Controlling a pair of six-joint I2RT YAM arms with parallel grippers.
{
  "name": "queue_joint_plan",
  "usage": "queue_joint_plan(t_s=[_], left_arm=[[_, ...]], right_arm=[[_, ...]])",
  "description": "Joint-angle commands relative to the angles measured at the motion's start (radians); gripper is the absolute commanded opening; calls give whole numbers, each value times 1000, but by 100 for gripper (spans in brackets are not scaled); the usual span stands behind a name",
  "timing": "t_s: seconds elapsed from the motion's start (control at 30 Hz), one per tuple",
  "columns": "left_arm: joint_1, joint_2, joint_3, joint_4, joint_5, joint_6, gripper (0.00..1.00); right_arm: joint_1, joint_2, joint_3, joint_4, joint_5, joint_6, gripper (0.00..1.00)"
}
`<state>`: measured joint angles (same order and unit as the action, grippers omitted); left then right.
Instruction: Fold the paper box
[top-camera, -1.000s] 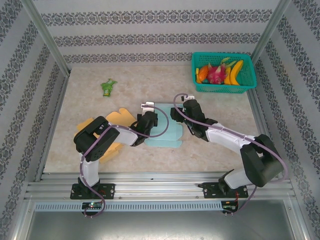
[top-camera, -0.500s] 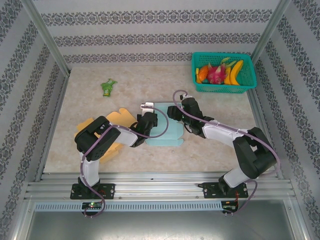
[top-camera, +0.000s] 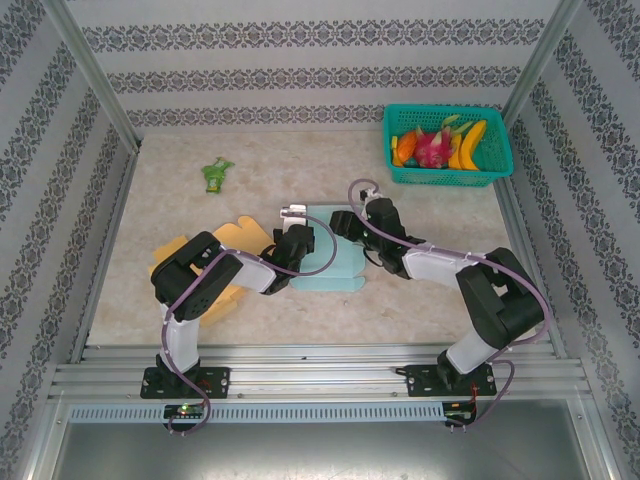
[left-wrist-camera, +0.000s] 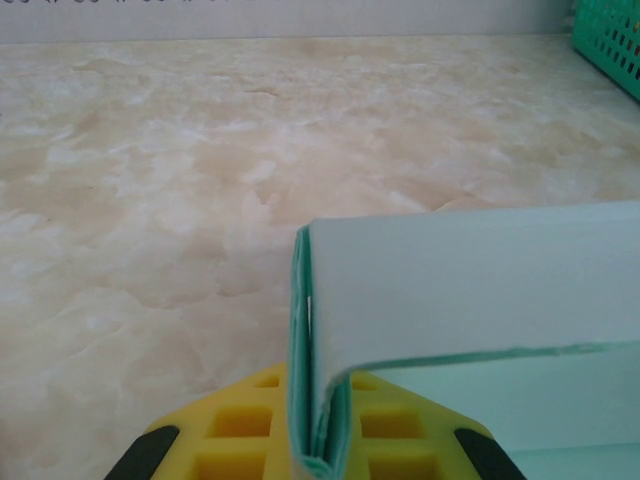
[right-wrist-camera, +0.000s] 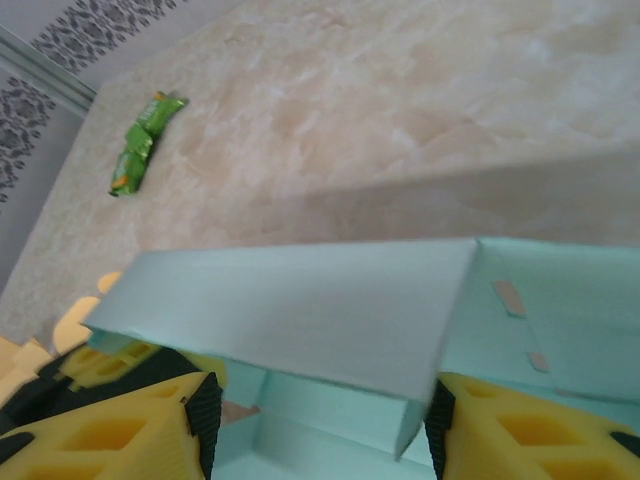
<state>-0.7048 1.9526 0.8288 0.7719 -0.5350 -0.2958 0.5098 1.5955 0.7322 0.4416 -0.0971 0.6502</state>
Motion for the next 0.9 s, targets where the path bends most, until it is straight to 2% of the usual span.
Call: queue_joint_plan(t_s=[0.0, 0.27, 0.63, 0.73, 0.87], left_arm=[[5, 30, -15, -60, 3, -14, 0], [8, 30, -16, -60, 12, -15, 0], [7, 29, -14, -64, 19, -9, 0], [8, 30, -14, -64, 18, -9, 0], [7, 31, -11, -68, 19, -7, 0]], right_arm=[[-12, -41, -56, 42, 36, -46, 58], [-47, -36, -119, 26, 86, -127, 58], [-80, 30, -82, -30, 163, -134, 59], [-89, 49, -78, -28, 158, -126, 59], [-89, 71, -63, 3, 90, -137, 59]])
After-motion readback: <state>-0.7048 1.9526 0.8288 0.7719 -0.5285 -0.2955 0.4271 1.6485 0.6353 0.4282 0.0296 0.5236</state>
